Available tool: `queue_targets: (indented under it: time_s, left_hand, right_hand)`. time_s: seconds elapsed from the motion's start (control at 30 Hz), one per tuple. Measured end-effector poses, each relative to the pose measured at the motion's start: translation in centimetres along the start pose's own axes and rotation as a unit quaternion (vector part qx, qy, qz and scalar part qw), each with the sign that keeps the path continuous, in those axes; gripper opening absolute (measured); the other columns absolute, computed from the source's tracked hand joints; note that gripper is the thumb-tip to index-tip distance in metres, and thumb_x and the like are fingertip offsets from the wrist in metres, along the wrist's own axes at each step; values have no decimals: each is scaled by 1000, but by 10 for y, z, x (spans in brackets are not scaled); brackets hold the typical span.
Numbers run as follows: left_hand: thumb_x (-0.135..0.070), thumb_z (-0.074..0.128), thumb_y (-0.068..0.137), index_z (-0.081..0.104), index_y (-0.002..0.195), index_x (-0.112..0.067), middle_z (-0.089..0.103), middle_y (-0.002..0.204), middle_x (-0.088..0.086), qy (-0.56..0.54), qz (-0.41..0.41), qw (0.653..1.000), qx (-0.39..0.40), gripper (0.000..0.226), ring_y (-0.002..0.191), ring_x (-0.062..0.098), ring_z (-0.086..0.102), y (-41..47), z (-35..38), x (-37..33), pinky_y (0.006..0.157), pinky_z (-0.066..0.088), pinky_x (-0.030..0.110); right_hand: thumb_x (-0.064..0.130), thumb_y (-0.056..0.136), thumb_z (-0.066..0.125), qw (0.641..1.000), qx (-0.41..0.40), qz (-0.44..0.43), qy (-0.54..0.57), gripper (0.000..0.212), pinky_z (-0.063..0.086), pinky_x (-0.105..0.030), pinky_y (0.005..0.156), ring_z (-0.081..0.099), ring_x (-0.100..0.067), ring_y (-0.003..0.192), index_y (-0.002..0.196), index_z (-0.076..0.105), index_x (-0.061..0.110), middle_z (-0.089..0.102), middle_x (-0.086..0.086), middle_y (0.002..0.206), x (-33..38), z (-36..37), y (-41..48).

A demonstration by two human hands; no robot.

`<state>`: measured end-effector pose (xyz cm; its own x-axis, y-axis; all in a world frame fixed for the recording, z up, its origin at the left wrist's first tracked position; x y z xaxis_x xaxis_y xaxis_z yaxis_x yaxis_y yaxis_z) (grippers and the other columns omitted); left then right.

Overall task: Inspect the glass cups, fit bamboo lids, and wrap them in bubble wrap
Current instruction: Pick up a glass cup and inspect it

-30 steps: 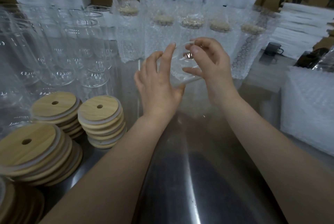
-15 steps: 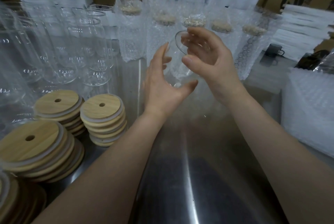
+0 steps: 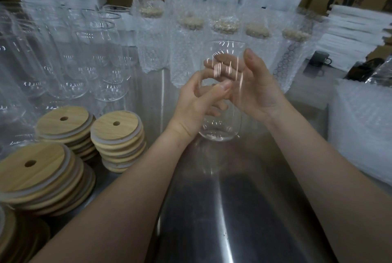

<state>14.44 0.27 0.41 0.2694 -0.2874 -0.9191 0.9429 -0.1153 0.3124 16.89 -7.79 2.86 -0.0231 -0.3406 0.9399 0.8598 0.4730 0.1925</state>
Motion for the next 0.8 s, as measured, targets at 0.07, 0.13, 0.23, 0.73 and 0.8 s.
queue_targets:
  time_s: [0.07,0.13,0.23,0.73,0.8]
  left_hand:
    - [-51,69,57,58,115,-10,69,84,11,-10,-37,999,22,71,67,25,64,1,3,6,58,52,30]
    - [-49,69,59,62,108,-14,68,84,11,-31,-70,996,48,60,68,24,66,1,9,12,58,52,30]
    - [-48,68,63,62,102,-14,65,84,17,-57,-127,987,79,52,62,25,62,-1,16,20,55,50,31]
    - [-47,53,78,65,99,-18,63,80,10,-87,-171,969,156,38,60,18,64,-6,35,25,54,52,28]
    - [-47,61,74,63,105,-18,66,83,9,-38,-153,979,127,42,64,19,65,0,29,25,57,52,29]
  right_hand:
    - [57,50,88,1000,5,8,10,83,55,-37,87,64,-22,106,113,61,10,67,-8,118,-2,1,0]
    - [56,49,89,1000,9,12,14,86,51,-44,95,62,-24,107,115,60,9,67,-8,116,-2,1,-1]
    - [53,45,92,998,16,33,41,89,47,-47,99,59,-26,113,115,60,8,65,-11,120,-6,1,-3]
    - [47,47,92,994,54,57,79,85,34,-53,110,40,-39,133,114,60,5,61,-17,128,-8,5,-5]
    - [49,44,92,996,41,55,60,87,34,-52,110,42,-38,134,114,61,8,61,-16,128,-5,1,-5]
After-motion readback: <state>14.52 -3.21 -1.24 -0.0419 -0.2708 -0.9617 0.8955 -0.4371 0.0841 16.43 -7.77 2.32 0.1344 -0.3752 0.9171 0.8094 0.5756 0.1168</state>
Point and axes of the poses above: each hand's wrist, its own y-axis towards the middle knuckle, its own z-axis out of the palm, x = y × z, the point moved 10 cm from there along y, towards the middle knuckle
